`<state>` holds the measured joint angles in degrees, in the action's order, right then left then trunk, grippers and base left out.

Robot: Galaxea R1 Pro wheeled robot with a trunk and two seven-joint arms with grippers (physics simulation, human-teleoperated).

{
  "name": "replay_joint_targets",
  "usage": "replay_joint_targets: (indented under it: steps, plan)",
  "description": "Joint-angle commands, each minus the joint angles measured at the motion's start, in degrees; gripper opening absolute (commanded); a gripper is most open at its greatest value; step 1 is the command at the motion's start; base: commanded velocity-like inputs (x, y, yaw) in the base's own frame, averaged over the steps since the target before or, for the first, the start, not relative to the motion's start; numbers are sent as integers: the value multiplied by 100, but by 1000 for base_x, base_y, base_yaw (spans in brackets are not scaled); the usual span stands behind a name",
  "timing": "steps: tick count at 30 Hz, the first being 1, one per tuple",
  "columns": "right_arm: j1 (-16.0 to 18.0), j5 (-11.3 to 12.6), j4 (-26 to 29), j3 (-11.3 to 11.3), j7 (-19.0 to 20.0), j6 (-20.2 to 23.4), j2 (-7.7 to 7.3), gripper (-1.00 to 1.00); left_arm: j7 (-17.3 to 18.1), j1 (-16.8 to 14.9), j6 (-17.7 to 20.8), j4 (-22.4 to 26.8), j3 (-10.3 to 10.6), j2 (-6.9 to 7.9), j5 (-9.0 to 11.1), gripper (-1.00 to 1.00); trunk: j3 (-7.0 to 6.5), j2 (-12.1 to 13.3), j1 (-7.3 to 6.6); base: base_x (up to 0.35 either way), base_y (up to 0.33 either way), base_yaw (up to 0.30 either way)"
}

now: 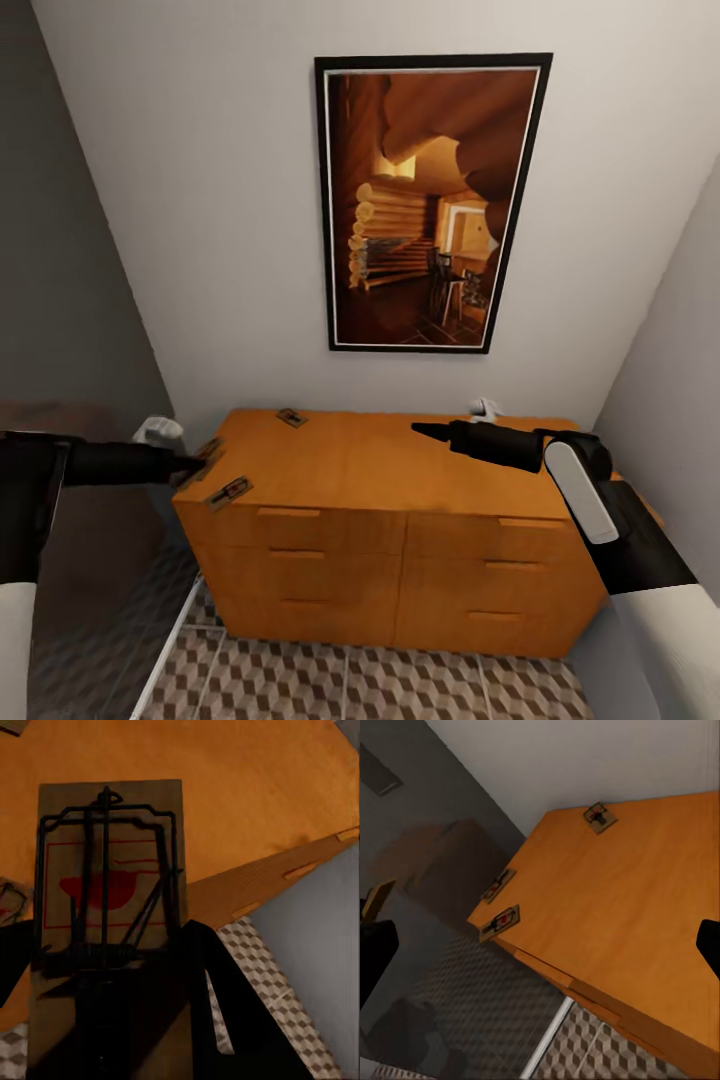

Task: Take the four mousetraps from the cabinet in the bathroom and place them on the bathroom floor. Make sure all four end up on the same floor surface, and ensure that at least two of them are either under or directly next to the same bathroom sink.

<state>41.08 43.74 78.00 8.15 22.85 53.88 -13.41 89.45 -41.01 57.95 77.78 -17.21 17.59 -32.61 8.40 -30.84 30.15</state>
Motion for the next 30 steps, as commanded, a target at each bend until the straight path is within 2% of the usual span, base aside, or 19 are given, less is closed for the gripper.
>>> replay_joint_targets:
  steps: [1,2,3,4,6,8,10,14,16,17,19,20,21,22,24,27,29,30]
  plan:
    - [5,-76,3,6,-59,-2,-4,100,56,-18,32,12,-2,-92,195,-100,11,-10,2,0,0,280]
    - [5,-130,4,8,-132,-27,-4,100,56,-38,32,17,-2,-195,487,-100,11,-10,2,0,0,272]
    - [5,-160,4,8,-160,-39,-4,100,56,-54,32,19,-2,-255,648,-100,11,-10,2,0,0,268]
    - [5,-255,4,10,-223,-70,-2,100,56,-129,26,27,0,-463,1145,-100,11,-10,2,0,0,254]
    - [5,-369,3,11,-263,-91,5,100,56,-288,19,26,4,-734,1744,-100,11,-10,2,0,0,238]
    - [5,-420,0,11,-278,-98,8,100,56,-371,21,25,6,-855,2012,-100,11,-10,2,0,0,223]
    - [5,-458,-6,14,-288,-102,11,100,56,-419,27,26,6,-938,2178,-100,11,-10,2,0,0,209]
    - [5,-593,-11,19,-298,-104,56,100,56,-504,25,23,7,-1236,2460,-100,11,-10,2,0,0,153]
    - [5,-824,-12,20,-311,-105,140,100,56,-554,21,25,5,-1435,2578,-100,11,-10,2,0,0,53]
    - [5,-906,-12,20,-321,-105,160,100,56,-572,21,25,4,-1472,2597,-100,11,-10,2,0,0,33]
    - [5,-1300,-7,20,-438,-105,247,100,56,-649,27,27,1,-1574,2685,-100,11,-10,2,0,0,17]
    - [5,-1410,-4,22,-493,-105,273,100,56,-663,28,27,0,-1592,2723,-100,11,-10,2,0,0,11]
    - [5,-1634,-1,24,-639,-102,326,100,56,-682,28,27,0,-1629,2825,-100,11,-10,2,0,0,7]
    - [5,-1751,0,27,-734,-101,356,100,56,-689,27,27,-1,-1650,2887,-100,11,-10,2,0,0,6]
    - [5,-2230,1,69,-1256,-98,528,100,56,-705,23,22,-1,-1718,3185,-100,11,-10,2,0,0,3]
    - [7,-2660,8,203,-1885,-96,751,100,56,-720,22,27,-1,-1752,3457,-100,11,-10,2,0,0,1]
    - [18,-2951,19,507,-2462,-80,1018,100,56,-765,23,27,-3,-1766,3667,-100,11,-10,2,0,0,0]
    - [21,-3009,21,612,-2597,-75,1084,100,56,-783,23,27,-5,-1768,3709,-100,11,-10,2,0,0,0]
